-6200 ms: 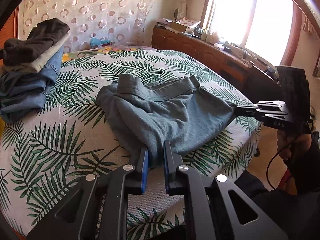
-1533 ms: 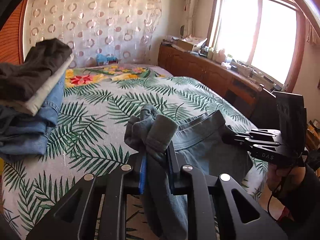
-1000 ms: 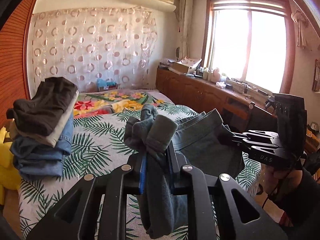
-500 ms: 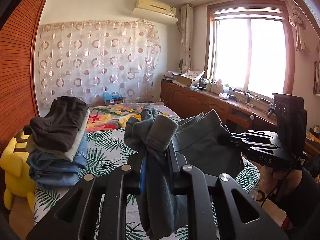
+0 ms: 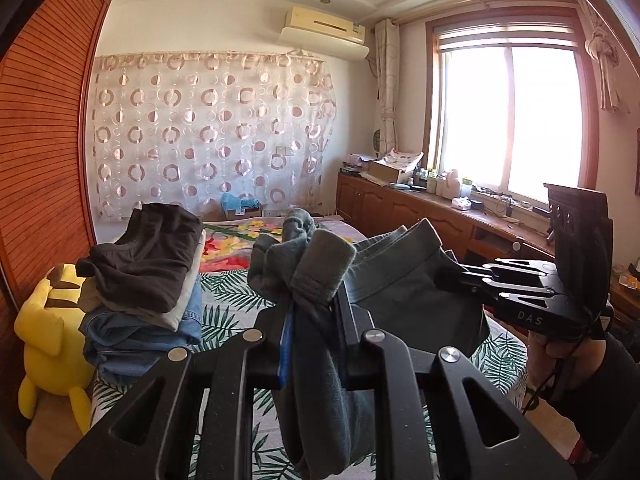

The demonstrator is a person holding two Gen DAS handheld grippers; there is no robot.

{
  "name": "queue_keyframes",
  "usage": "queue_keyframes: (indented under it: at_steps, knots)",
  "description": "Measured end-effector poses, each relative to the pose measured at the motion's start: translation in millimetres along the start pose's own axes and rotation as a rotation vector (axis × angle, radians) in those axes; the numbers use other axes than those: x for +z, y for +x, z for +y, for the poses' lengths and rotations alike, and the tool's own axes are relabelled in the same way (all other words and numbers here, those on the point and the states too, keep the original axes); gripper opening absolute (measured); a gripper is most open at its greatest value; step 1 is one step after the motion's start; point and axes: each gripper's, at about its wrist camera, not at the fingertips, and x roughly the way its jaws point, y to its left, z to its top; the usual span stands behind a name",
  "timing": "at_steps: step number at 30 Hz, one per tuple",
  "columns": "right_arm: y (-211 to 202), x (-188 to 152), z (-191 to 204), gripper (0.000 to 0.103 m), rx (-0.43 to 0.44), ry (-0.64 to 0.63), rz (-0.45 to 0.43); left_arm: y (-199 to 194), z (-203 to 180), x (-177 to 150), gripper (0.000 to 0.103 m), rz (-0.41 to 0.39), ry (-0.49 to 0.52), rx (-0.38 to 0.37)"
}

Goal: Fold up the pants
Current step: 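Lift the folded light blue shorts off the bed with both tools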

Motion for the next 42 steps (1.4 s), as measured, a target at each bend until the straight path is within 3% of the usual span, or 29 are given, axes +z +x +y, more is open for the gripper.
queue_keyframes:
  at_steps: [20,34,42]
  knots:
    - [80,28,2,0.009,0.059,-0.062,0.062,28,59,-5,0.018,0.038,-0.051,0.058]
    - [132,59,-19,0.009,0.082,-0.091,0.075,62,79,14,0.018,0.046,-0.041,0.085]
    - [153,80,-27,0.009,0.072,-0.136,0.041,72,90,36,0.018,0.011,-0.031,0.121]
